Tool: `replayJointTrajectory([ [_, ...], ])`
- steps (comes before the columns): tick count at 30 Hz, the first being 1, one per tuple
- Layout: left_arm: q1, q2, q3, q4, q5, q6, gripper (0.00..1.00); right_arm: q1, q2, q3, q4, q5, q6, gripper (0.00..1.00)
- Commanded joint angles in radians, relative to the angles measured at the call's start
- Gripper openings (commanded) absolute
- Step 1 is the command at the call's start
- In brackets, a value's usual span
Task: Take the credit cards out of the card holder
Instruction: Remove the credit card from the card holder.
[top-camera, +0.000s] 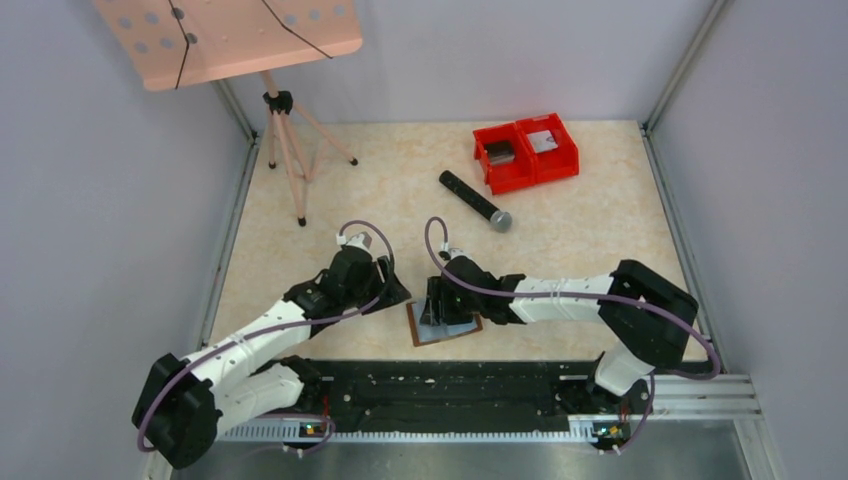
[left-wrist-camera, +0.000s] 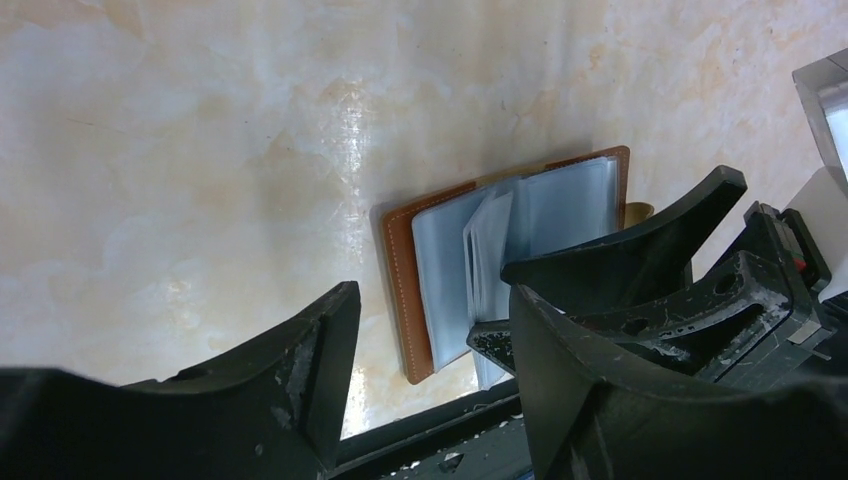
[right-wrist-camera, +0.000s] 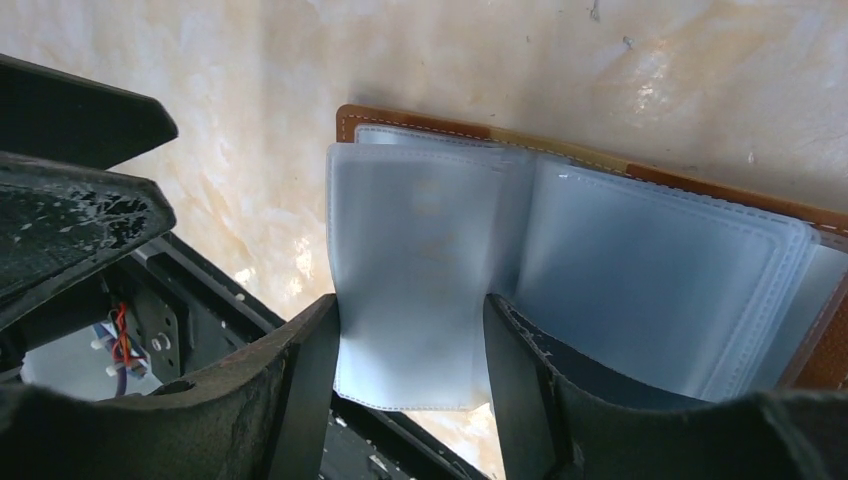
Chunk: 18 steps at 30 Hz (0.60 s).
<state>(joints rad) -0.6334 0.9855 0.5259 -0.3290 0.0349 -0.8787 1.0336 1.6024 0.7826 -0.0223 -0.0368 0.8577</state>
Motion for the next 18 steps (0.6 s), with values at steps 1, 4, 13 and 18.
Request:
replayJointTrajectory([
  [1,0.004,0.018,-0.014,0.081,0.040,-0.021,0.60,-0.014,-0.041,-0.042,0.059,-0.030,0.012,0.53],
  [4,0.005,0.029,-0.027,0.104,0.053,-0.025,0.57,-0.020,-0.050,-0.053,0.075,-0.039,0.017,0.53],
  [13,0.005,0.036,-0.098,0.261,0.117,-0.064,0.51,-0.035,-0.056,-0.093,0.137,-0.076,0.044,0.54],
  [18,0.006,0.061,-0.104,0.292,0.125,-0.076,0.45,-0.041,-0.061,-0.095,0.143,-0.079,0.044,0.54],
])
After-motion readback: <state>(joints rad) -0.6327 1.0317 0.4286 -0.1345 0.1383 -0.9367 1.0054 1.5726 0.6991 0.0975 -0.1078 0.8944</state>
